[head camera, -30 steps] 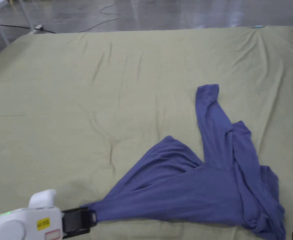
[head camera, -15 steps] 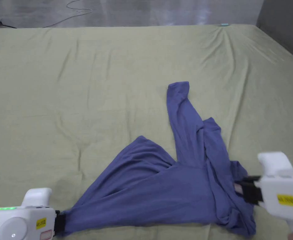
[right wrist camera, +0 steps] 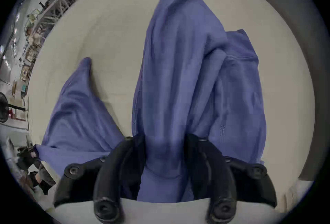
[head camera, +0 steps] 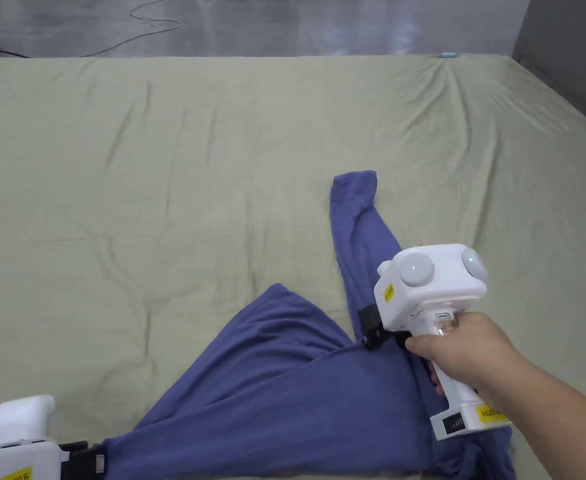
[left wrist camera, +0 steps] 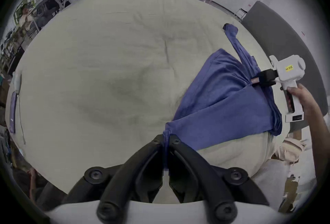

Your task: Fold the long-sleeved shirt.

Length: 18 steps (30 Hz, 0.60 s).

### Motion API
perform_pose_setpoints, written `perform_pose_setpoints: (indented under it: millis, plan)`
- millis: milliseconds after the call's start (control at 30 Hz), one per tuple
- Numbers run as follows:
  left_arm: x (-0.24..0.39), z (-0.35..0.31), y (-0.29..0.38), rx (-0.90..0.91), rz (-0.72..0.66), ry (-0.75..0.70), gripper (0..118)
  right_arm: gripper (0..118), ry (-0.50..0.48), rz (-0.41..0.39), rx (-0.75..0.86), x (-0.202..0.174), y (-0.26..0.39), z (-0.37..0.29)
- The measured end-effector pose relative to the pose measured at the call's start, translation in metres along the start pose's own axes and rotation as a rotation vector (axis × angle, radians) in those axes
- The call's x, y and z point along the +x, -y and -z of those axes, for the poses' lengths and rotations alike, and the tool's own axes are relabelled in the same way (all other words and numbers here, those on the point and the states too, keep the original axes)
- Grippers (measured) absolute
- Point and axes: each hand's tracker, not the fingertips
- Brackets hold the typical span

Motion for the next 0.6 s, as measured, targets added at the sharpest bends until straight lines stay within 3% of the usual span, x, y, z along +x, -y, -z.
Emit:
perform_pose_setpoints:
  millis: [33,67,133,333,500,600]
  plan:
    - [0.0,-0.001,0.0,0.002,-0.005,0.001,0,0,0.007,0.003,0.0,0.0,0.0,-0.009]
    - [0.001,-0.003,-0.001,0.006,-0.009,0.003,0,0,0.004,-0.013,0.045,0.0,0.002,-0.02]
    - [0.008,-0.011,-0.002,0.033,-0.028,0.021,0,0,-0.093,-0.006,0.128,0.01,0.006,-0.049]
    - [0.024,-0.053,-0.023,0.164,-0.074,0.082,0,0,-0.168,-0.079,0.394,0.024,0.048,-0.178]
    - [0.047,-0.11,-0.068,0.317,-0.053,0.135,0,0,-0.139,-0.153,0.594,0.028,0.079,-0.3]
    - [0.07,-0.154,-0.102,0.427,-0.002,0.166,0,0,-0.102,-0.155,0.699,0.03,0.09,-0.364]
